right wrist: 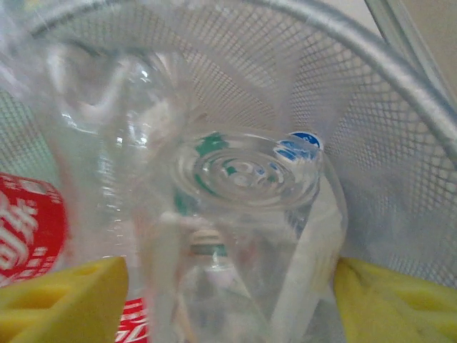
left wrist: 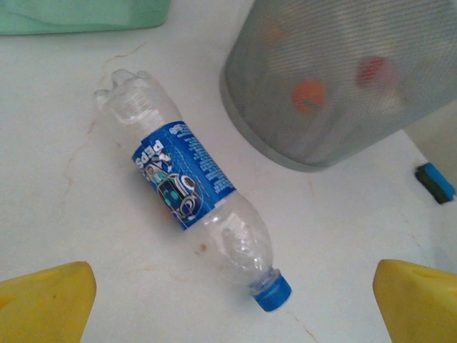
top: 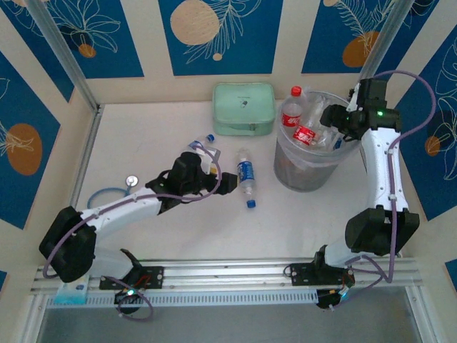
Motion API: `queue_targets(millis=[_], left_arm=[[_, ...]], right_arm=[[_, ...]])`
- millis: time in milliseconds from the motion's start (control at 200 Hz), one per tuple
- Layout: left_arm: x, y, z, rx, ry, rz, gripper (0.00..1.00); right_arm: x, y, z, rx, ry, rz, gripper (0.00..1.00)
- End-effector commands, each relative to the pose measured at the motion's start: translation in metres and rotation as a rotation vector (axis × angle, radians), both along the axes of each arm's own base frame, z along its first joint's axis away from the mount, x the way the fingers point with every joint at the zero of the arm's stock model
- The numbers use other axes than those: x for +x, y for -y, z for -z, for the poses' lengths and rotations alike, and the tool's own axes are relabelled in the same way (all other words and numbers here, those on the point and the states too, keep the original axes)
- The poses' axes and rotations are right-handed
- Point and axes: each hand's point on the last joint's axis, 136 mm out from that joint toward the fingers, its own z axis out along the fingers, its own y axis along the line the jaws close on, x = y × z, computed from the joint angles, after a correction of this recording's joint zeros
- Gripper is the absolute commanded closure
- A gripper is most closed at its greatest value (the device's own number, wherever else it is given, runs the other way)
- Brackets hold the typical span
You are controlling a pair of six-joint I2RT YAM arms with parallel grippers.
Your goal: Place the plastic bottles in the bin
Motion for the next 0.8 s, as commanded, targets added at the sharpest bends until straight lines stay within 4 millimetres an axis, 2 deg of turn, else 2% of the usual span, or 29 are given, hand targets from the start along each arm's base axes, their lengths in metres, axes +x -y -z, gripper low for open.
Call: queue_targets(millis=[0,30,175,235,305,405,575,670,795], left_arm=[[0.015,-0.013,0.01,0.075,-0.044,-0.099,0.0],[0.016,-0.013,0.012,0.079,-0.051,-0.106,0.0],[0.018,-0.014,0.015,0.081,-0.067,-0.122,0.0],[0.018,-0.012,0.014,0.079,-0.066,-0.12,0.0],[0.018,-0.011,0.016,0.085,-0.077,-0.116,0.01],[0.018,-0.008,0.025,0.08,-0.137,-0.126,0.01],[0.01,0.018,0.049,-0.026,-0.294,-0.104,0.02],[0.007,0.025,0.064,-0.001,-0.328,-0.122,0.03],[0.001,0.038,0.075,0.01,-0.365,-0.128,0.04]], right_arm=[[-0.007,0.0,-0.026,-0.021,0.022,-0.011,0.06],[-0.007,0.002,-0.034,-0.039,0.037,-0.005,0.0],[-0.008,0.003,-0.062,-0.093,0.108,0.0,0.0],[-0.005,0.001,-0.066,-0.097,0.125,-0.009,0.05],[0.001,-0.001,-0.061,-0.093,0.114,-0.016,0.14],[0.011,0.001,-0.041,-0.095,0.066,-0.022,0.31],[0.024,0.007,-0.01,-0.109,0.011,-0.013,0.55],[0.024,0.002,-0.004,-0.086,-0.005,-0.029,0.57],[0.02,-0.006,-0.033,-0.054,0.086,-0.046,0.49]])
